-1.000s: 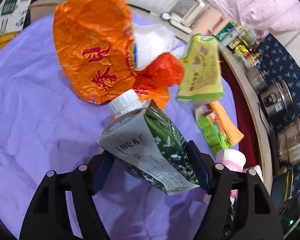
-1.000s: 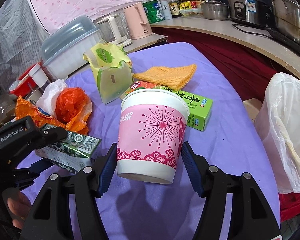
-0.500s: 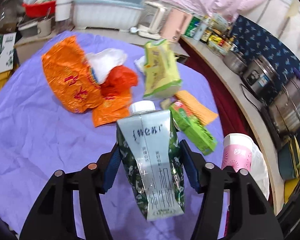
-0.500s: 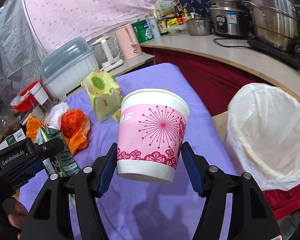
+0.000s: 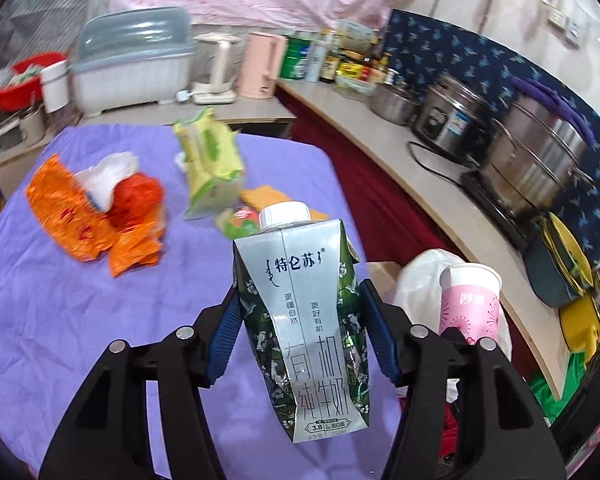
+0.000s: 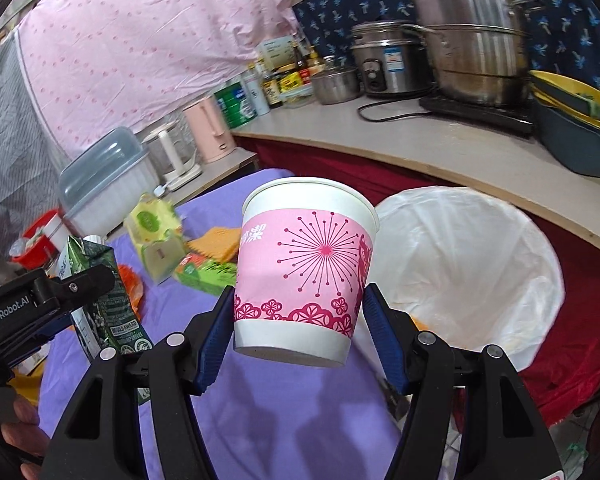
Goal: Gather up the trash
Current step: 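Carry the carton and pink cup over the bin and release both, then move both open tools back over the table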
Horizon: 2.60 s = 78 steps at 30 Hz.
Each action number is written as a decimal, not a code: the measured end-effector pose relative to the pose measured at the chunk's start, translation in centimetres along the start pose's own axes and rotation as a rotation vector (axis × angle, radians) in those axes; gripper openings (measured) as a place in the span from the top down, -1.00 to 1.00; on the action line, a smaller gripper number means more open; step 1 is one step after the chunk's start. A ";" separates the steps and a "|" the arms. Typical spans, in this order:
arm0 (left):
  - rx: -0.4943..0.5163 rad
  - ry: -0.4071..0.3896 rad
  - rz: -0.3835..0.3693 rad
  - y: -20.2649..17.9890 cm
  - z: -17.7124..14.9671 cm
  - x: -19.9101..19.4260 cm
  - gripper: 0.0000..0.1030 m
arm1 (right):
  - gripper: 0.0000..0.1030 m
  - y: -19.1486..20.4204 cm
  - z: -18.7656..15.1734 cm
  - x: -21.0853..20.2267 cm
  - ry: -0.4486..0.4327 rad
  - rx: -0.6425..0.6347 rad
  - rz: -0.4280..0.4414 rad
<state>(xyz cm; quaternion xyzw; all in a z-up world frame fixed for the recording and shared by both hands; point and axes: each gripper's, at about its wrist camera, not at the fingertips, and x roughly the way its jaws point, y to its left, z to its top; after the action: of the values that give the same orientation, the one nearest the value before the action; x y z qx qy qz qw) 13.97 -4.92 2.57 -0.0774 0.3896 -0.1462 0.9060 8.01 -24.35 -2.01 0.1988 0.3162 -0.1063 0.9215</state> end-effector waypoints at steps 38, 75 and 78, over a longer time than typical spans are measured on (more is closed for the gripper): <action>0.295 0.127 -0.263 -17.4 -1.3 7.9 -0.08 | -0.19 -13.8 2.8 -0.5 -0.047 0.134 -0.220; 0.188 0.008 -0.183 -11.3 1.9 5.0 -0.22 | -0.22 -8.3 4.3 -1.0 -0.066 0.043 -0.185; 0.164 -0.001 -0.165 -9.7 2.2 4.4 -0.22 | -0.22 -7.2 4.3 -1.1 -0.065 0.030 -0.170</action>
<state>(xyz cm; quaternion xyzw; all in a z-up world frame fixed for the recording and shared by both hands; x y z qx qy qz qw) 16.45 -15.49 3.53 -0.0348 0.3683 -0.2517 0.8943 7.12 -32.62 -0.39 0.1814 0.3003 -0.1954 0.9158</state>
